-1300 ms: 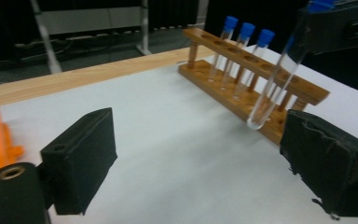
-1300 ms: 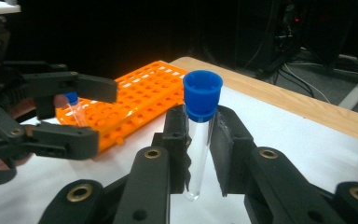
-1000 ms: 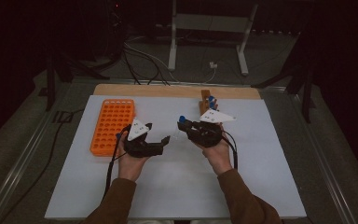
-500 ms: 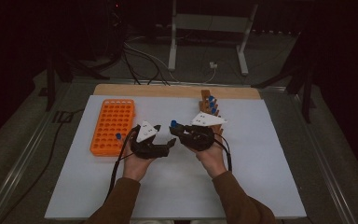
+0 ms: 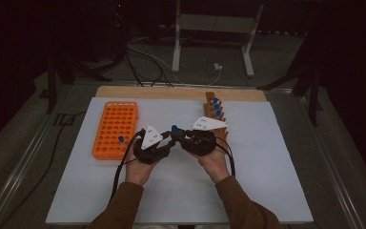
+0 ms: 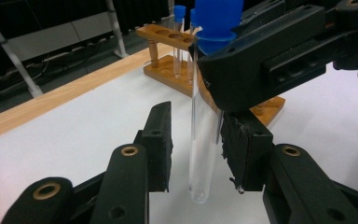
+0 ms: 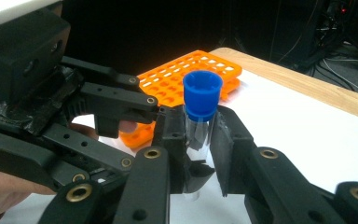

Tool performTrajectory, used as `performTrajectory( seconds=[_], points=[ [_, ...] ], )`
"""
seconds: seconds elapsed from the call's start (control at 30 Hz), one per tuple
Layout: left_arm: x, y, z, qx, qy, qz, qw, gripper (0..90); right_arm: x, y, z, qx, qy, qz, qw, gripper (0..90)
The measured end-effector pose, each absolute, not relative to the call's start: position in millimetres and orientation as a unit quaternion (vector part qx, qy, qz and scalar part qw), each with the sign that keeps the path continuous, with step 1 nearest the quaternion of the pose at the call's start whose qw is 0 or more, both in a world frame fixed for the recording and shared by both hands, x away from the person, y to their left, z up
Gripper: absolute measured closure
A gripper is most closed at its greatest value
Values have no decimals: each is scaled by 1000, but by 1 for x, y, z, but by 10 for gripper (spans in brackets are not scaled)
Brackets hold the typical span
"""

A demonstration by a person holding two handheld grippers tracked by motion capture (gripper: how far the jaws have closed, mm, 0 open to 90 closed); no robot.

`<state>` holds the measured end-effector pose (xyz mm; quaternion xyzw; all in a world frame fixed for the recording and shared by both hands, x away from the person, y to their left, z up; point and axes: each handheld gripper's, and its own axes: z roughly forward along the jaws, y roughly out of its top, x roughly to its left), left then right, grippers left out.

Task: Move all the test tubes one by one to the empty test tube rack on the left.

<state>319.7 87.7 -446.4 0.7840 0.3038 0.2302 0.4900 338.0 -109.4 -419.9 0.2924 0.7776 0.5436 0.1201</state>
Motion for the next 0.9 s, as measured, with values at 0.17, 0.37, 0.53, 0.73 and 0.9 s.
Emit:
performTrajectory(
  seconds=[0.17,0.37,0.53,0.73,0.9],
  points=[
    [319,87,-447,788,297,229,488,746,338,-109,-420,292,779,543,119,764],
    [319,88,-447,790,291,229,489,778,338,-109,-420,288,780,543,116,764],
    [320,91,-446,786,303,228,488,782,340,-115,-419,287,774,555,102,607],
    [321,97,-444,779,310,227,496,782,343,-126,-420,302,771,549,110,395],
    [322,105,-442,773,321,227,498,783,344,-138,-423,323,768,538,129,265]
  ],
)
